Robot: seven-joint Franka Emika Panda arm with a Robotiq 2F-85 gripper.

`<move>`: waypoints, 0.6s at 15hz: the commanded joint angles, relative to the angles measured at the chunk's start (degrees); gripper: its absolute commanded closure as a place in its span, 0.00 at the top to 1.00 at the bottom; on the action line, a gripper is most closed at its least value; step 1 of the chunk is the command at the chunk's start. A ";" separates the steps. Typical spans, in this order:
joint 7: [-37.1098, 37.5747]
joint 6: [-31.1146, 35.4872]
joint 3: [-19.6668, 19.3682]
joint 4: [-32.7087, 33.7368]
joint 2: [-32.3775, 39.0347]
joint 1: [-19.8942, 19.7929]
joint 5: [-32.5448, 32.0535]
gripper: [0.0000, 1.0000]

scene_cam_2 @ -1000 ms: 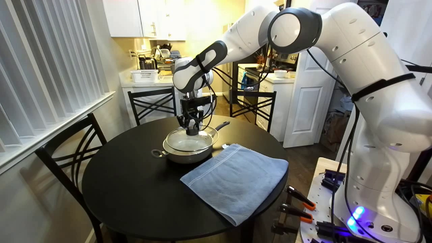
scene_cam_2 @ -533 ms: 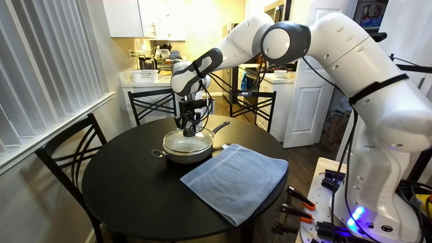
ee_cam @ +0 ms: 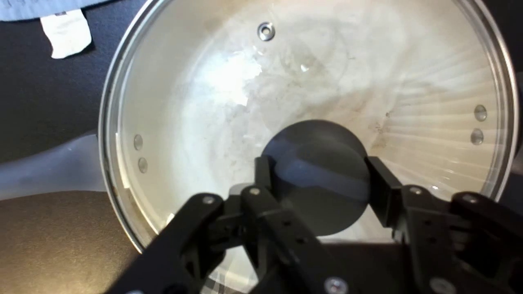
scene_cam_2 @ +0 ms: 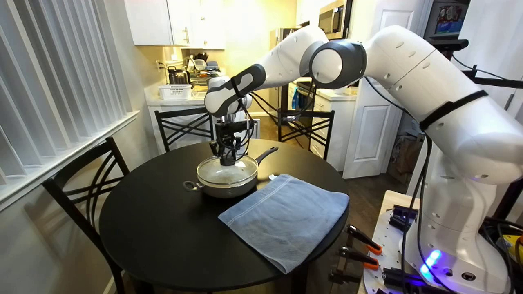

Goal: Place the lid on the pan

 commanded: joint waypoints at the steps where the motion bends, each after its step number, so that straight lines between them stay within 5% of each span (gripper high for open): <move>1: -1.25 -3.10 -0.03 4.08 1.58 -0.47 1.58 0.33; 9: -1.04 -4.14 -0.13 6.72 3.72 -0.20 1.27 0.33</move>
